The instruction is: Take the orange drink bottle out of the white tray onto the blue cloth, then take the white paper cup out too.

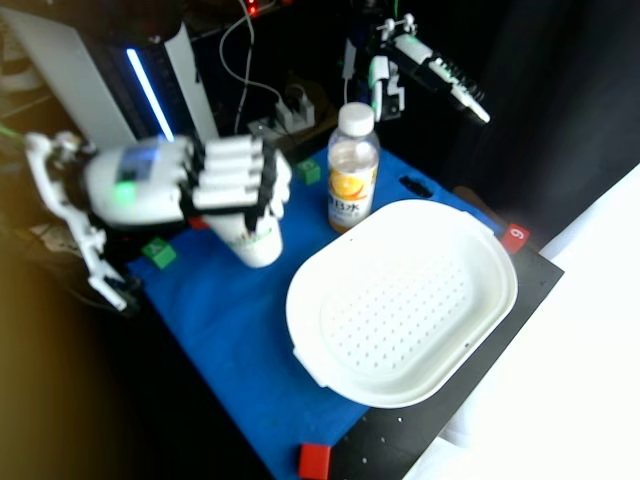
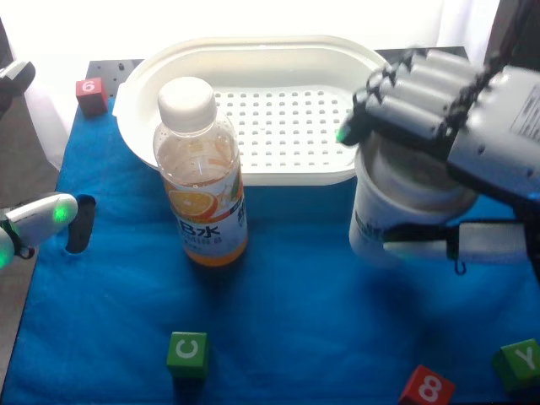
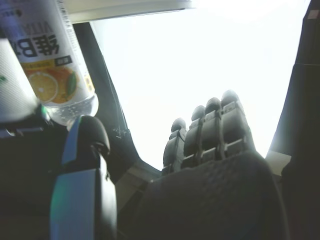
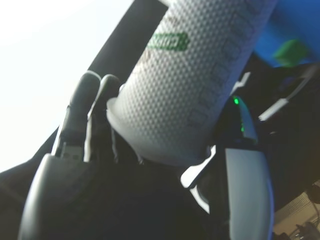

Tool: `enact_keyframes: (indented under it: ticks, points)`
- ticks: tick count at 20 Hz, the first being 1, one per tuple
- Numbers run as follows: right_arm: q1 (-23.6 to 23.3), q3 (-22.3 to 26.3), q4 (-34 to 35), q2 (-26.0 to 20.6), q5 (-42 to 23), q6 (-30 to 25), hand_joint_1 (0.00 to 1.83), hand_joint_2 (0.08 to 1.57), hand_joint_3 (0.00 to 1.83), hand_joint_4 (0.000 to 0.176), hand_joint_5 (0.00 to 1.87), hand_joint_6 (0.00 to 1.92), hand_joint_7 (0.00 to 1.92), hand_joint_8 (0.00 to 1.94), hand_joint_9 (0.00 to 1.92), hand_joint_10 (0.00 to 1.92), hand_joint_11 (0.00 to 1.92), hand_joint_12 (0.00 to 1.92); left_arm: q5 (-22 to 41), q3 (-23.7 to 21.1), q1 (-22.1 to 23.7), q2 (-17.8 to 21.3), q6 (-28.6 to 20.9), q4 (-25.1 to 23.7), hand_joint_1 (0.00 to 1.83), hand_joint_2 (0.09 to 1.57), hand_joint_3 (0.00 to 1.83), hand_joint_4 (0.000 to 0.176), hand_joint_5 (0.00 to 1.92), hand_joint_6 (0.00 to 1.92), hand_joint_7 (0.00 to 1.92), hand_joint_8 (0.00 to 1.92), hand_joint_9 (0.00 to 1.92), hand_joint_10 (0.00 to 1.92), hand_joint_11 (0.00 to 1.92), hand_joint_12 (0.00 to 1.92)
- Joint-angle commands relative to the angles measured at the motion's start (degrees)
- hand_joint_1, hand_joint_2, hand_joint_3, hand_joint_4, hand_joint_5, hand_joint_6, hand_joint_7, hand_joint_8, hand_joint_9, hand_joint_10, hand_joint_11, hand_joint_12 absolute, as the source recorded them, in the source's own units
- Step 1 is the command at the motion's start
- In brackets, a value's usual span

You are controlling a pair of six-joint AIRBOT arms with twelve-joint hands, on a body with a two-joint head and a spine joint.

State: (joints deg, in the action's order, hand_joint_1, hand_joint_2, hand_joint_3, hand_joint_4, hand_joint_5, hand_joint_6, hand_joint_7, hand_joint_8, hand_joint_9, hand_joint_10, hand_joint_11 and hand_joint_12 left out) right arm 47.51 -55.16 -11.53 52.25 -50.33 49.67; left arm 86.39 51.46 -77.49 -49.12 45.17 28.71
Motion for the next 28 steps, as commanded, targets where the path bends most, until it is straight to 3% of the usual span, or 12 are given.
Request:
enact_keyframes:
  ticks: [1, 5, 6, 9, 12, 15, 17, 21, 22, 26, 27, 28]
  points:
    - [-0.2, -0.2, 1.4, 0.5, -5.5, -0.3, 0.81, 1.22, 0.0, 0.0, 0.0, 1.3, 0.0, 1.2, 0.0, 1.46, 0.0, 1.88, 7.0, 0.1, 0.1, 0.0, -0.4, 0.1, 0.65, 1.13, 0.01, 0.105, 0.0, 0.0, 0.0, 0.0, 0.0, 0.0, 0.0, 0.0]
    - [0.8, -1.3, 2.0, 2.4, -2.7, -0.3, 0.81, 1.21, 0.0, 0.0, 0.0, 1.07, 0.02, 0.69, 0.0, 0.94, 0.0, 1.62, 7.5, 0.1, 0.0, 0.0, -0.4, 0.5, 0.62, 1.13, 0.0, 0.102, 0.0, 0.0, 0.0, 0.0, 0.0, 0.0, 0.0, 0.0]
    - [1.1, -1.5, 2.2, 2.7, -2.4, -0.3, 0.74, 1.21, 0.0, 0.0, 0.0, 0.72, 0.0, 0.42, 0.0, 0.64, 0.0, 1.44, 7.5, 0.1, 0.0, 0.0, -0.4, 0.5, 0.65, 1.14, 0.01, 0.083, 0.0, 0.0, 0.0, 0.0, 0.0, 0.0, 0.0, 0.0]
    - [2.0, -1.4, 2.9, 2.8, -2.2, -0.3, 0.66, 1.17, 0.0, 0.0, 0.0, 0.04, 0.0, 0.01, 0.0, 0.14, 0.0, 1.18, 7.7, 0.1, -0.1, 0.0, -0.4, 0.8, 0.63, 1.13, 0.0, 0.108, 0.0, 0.0, 0.0, 0.0, 0.0, 0.0, 0.0, 0.0]
    - [2.0, -0.6, 2.9, 2.0, -2.3, -0.3, 0.52, 1.16, 0.0, 0.115, 0.0, 0.0, 0.0, 0.0, 0.0, 0.0, 0.0, 1.15, 8.1, 0.0, -0.2, 0.0, -0.4, 1.0, 0.67, 1.14, 0.0, 0.098, 0.0, 0.0, 0.0, 0.0, 0.0, 0.0, 0.0, 0.0]
    - [2.0, 0.8, 2.9, 0.0, -4.0, -0.6, 0.45, 1.12, 0.0, 0.171, 0.0, 0.0, 0.0, 0.0, 0.0, 0.0, 0.0, 1.31, 8.4, 0.0, -0.4, 0.0, -0.4, 1.2, 0.68, 1.14, 0.0, 0.095, 0.0, 0.0, 0.0, 0.0, 0.0, 0.0, 0.0, 0.0]
    - [2.0, 1.8, 2.9, -2.0, -6.8, -2.0, 0.36, 1.08, 0.0, 0.176, 0.0, 0.0, 0.0, 0.0, 0.0, 0.0, 0.0, 1.07, 8.6, -0.1, -0.5, 0.0, -0.4, 1.3, 0.69, 1.14, 0.0, 0.087, 0.0, 0.0, 0.0, 0.0, 0.0, 0.0, 0.0, 0.0]
    - [2.1, 2.1, 2.5, -5.0, -15.2, -7.7, 0.37, 0.99, 0.0, 0.119, 0.0, 0.0, 0.0, 0.0, 0.0, 0.0, 0.0, 0.07, 9.5, -0.2, -1.1, 0.1, -0.5, 1.6, 0.71, 1.12, 0.0, 0.103, 0.0, 0.0, 0.0, 0.0, 0.0, 0.0, 0.0, 0.0]
    - [2.1, 2.4, 3.0, -5.8, -17.4, -7.8, 0.46, 0.99, 0.0, 0.148, 0.0, 0.0, 0.0, 0.0, 0.0, 0.0, 0.0, 0.01, 9.6, -0.3, -1.1, 0.2, -0.5, 1.6, 0.71, 1.12, 0.0, 0.097, 0.0, 0.0, 0.0, 0.0, 0.0, 0.0, 0.0, 0.0]
    - [3.1, 1.8, 8.7, -7.8, -25.7, -7.6, 0.38, 1.13, 0.04, 0.048, 0.0, 0.0, 0.0, 0.0, 0.0, 0.0, 0.0, 0.0, 10.8, -0.5, -1.3, 0.7, -0.5, 1.5, 0.7, 1.12, 0.0, 0.083, 0.0, 0.0, 0.0, 0.0, 0.0, 0.0, 0.0, 0.0]
    - [3.7, 1.4, 10.5, -7.9, -26.9, -7.2, 0.39, 1.14, 0.04, 0.05, 0.0, 0.0, 0.0, 0.0, 0.0, 0.0, 0.0, 0.0, 11.0, -0.5, -1.3, 0.7, -0.5, 1.4, 0.7, 1.14, 0.01, 0.067, 0.0, 0.0, 0.0, 0.0, 0.0, 0.0, 0.0, 0.0]
    - [4.1, 1.3, 12.4, -8.2, -27.9, -6.0, 0.44, 1.16, 0.05, 0.005, 0.0, 0.0, 0.0, 0.0, 0.0, 0.0, 0.0, 0.0, 11.2, -0.5, -1.3, 0.9, -0.5, 1.2, 0.71, 1.15, 0.01, 0.078, 0.0, 0.0, 0.0, 0.0, 0.0, 0.0, 0.0, 0.0]
